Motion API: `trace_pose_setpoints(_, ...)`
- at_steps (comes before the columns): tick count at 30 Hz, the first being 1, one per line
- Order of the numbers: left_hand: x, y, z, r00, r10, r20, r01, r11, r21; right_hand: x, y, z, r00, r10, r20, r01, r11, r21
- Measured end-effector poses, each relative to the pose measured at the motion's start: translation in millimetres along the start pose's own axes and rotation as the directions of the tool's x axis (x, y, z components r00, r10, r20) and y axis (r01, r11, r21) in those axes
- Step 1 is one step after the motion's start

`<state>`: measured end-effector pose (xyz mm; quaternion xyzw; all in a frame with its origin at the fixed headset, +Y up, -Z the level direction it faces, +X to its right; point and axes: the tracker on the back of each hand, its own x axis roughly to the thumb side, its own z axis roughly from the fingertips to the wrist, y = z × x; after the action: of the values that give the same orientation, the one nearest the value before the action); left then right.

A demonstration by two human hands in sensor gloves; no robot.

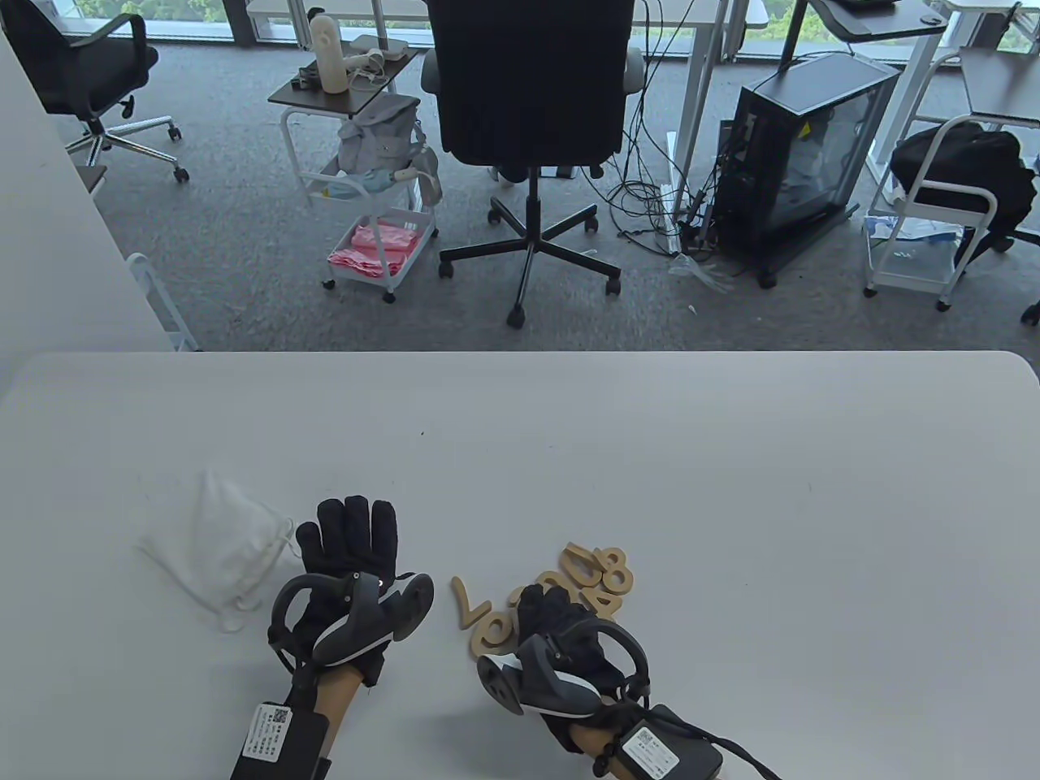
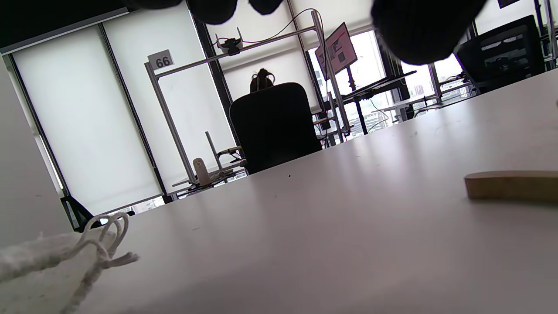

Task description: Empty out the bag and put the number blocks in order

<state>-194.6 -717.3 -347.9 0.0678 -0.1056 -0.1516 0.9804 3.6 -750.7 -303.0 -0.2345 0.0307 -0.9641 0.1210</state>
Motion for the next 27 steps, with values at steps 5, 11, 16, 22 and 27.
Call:
trace_pose_setpoints(5,-0.2,-0.4,0.6,1.0,0.005,-0.001,-0.005,1.0,-0.003,-38.2,-21.6,7.3,0.972,-0.225,-0.069,0.228,0.972,0.047)
trace_pose_setpoints(11,-0.1,-0.9,0.8,1.0,0.007,0.001,-0.007,1.0,-0.008,-74.4,-16.1,13.2,0.947,-0.286,-0.149,0.315,0.919,0.239)
trace_pose_setpoints(16,0.4,-1.5,1.2,1.0,0.006,0.009,-0.006,1.0,-0.022,-51.0,2.2,6.6,0.974,-0.207,-0.095,0.227,0.907,0.354)
trace_pose_setpoints(22,-1.6,-0.8,2.4,1.0,0.015,0.002,-0.015,1.0,-0.02,-27.2,11.2,2.5,0.999,-0.04,-0.02,0.045,0.934,0.356)
trace_pose_setpoints(27,-1.7,-0.8,2.7,1.0,0.015,0.001,-0.015,1.0,-0.023,-23.8,12.2,4.4,1.0,-0.018,-0.011,0.021,0.94,0.34)
